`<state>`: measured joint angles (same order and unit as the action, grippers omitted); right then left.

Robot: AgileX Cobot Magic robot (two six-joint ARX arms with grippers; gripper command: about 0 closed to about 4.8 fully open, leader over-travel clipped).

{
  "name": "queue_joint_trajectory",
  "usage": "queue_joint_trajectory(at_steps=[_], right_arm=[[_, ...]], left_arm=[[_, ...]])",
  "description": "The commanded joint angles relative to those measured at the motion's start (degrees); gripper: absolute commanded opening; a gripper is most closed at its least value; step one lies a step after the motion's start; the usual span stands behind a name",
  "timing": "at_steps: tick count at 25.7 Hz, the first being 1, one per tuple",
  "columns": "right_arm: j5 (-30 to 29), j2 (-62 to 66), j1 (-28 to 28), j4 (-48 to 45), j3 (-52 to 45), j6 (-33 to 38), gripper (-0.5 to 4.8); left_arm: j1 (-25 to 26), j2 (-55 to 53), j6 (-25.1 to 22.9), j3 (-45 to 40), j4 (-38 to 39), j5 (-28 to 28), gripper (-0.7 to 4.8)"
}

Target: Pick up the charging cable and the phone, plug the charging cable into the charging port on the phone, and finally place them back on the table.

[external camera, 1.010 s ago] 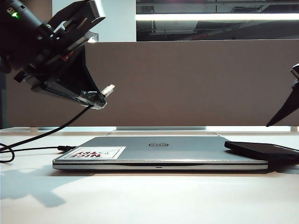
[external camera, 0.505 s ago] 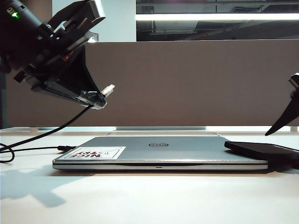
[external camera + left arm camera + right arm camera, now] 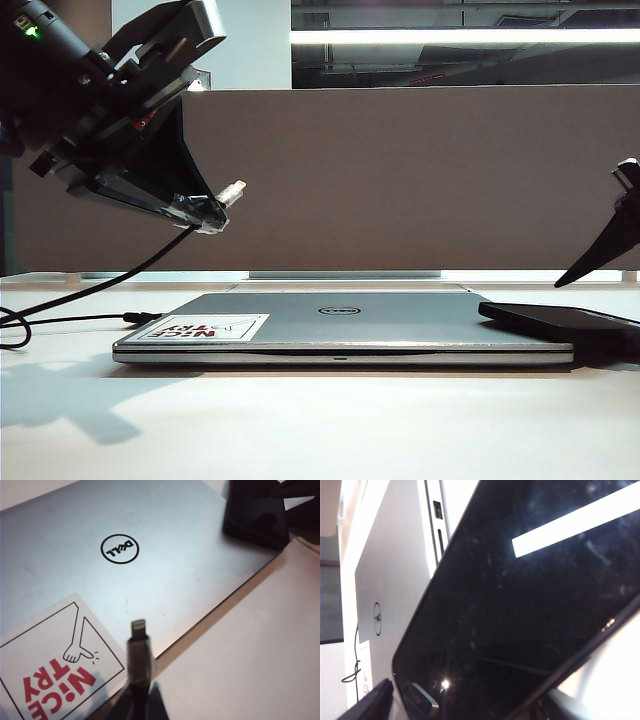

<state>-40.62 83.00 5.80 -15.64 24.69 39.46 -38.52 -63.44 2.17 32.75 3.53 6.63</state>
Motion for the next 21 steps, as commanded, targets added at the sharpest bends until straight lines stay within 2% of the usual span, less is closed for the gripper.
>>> queue_joint_trajectory(at_steps=[1,11,13,14,21], right_arm=[[-0.13,1.27,-0.07,-1.29,0.04,0.00,3.65],[-0.28,4.70,-0.09,-4.81,0.04,-0.02,3.63],[-0.26,4.70,-0.09,-4.81,0.04,-0.04,3.48],[-0.37,4.70,-0.09,-5.25,0.04,-0.04,3.22],[-0.55,4.70,-0.17,-5.86,0.04,-0.07,3.23]], left_arm=[[-0.04,0.17,-0.26,0.02,-1.09,0.00,-0.06],[-0.04,0.17,-0.26,0.02,-1.07,0.00,-0.06],[-0.04,0.17,-0.26,0.02,-1.07,0.00,-0.06],[-0.04,0.17,-0.26,0.02,-1.07,0.00,-0.06],[-0.04,0.17,-0.26,0.02,-1.07,0.00,-0.06]])
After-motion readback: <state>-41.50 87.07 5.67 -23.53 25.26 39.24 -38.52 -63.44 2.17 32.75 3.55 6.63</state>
